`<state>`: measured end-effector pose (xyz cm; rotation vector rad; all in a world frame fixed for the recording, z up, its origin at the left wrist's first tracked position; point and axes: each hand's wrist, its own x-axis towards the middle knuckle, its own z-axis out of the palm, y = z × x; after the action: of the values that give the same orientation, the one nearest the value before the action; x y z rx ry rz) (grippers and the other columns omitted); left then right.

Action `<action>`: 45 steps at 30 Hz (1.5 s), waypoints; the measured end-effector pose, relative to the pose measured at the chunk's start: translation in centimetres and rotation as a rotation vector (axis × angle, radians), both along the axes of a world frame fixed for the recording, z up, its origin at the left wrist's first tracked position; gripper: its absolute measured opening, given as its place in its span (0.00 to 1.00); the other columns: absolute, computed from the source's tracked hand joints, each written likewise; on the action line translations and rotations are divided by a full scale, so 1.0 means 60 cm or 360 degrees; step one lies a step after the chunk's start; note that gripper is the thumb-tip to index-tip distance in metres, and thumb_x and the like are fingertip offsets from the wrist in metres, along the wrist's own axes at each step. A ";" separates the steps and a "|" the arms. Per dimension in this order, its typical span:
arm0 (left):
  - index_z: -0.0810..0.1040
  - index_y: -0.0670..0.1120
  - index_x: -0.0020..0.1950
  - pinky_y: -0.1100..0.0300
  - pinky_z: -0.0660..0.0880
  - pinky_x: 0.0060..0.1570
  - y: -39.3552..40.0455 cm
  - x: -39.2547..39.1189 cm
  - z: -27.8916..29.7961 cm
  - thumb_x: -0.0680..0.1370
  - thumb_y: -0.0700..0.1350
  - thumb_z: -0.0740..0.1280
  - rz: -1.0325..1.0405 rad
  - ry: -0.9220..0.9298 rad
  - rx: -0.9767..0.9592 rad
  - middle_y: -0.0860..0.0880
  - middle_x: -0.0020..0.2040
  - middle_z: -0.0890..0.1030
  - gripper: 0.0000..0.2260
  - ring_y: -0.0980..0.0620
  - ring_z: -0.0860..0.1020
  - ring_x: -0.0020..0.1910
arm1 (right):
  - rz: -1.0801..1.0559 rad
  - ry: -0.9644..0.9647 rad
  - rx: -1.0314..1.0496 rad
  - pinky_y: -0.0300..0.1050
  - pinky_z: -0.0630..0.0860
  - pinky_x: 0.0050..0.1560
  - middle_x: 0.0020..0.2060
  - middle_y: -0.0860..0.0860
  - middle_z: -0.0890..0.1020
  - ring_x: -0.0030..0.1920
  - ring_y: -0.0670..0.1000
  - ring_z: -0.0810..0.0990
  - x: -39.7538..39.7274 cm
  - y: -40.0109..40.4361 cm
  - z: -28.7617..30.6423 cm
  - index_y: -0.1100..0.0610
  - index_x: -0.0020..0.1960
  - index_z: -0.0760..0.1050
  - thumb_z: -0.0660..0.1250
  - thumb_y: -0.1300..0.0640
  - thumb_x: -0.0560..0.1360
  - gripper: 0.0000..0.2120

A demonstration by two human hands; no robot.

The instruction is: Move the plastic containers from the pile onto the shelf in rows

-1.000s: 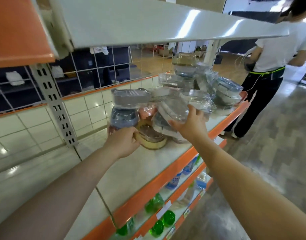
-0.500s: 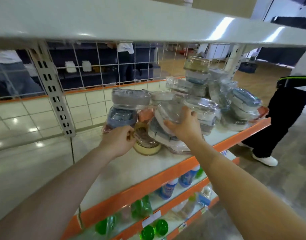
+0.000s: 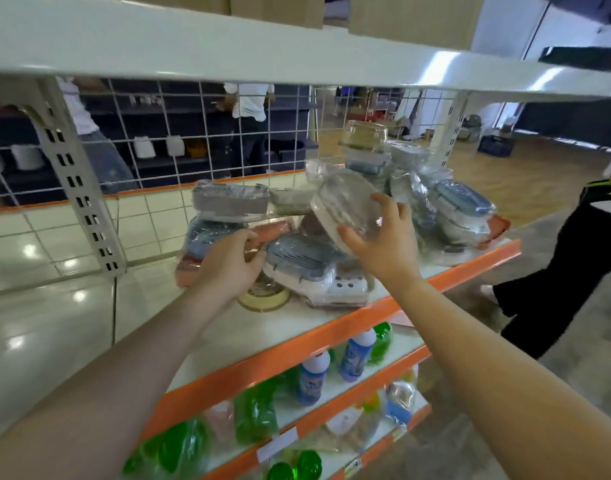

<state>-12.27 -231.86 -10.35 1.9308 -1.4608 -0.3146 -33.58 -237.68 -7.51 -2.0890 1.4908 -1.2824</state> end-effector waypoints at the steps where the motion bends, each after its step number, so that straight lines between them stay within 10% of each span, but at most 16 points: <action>1: 0.72 0.47 0.65 0.55 0.74 0.55 -0.003 -0.010 0.002 0.78 0.47 0.65 -0.0024 0.0008 -0.0012 0.50 0.59 0.77 0.16 0.50 0.76 0.54 | -0.0018 0.0014 -0.0020 0.40 0.67 0.51 0.64 0.54 0.67 0.60 0.52 0.70 -0.012 -0.001 0.001 0.54 0.70 0.64 0.73 0.47 0.70 0.33; 12: 0.68 0.46 0.71 0.53 0.63 0.67 -0.044 -0.118 0.019 0.78 0.46 0.64 -0.0205 -0.0294 -0.0047 0.46 0.69 0.68 0.21 0.47 0.66 0.68 | -0.0243 -0.0018 0.0061 0.50 0.72 0.60 0.65 0.54 0.66 0.64 0.56 0.69 -0.117 -0.020 -0.018 0.52 0.70 0.64 0.73 0.46 0.68 0.35; 45: 0.46 0.49 0.79 0.49 0.55 0.73 -0.325 -0.137 0.077 0.66 0.65 0.71 -0.0937 -0.0793 0.0607 0.46 0.79 0.51 0.51 0.45 0.53 0.76 | -0.0314 -0.0009 0.0175 0.40 0.69 0.54 0.65 0.52 0.66 0.55 0.47 0.69 -0.188 -0.126 -0.040 0.52 0.70 0.65 0.73 0.49 0.70 0.32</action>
<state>-20.51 -251.38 -5.73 1.9033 -2.4543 -0.4154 -44.86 -245.27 -9.90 -1.9072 1.7598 -1.2393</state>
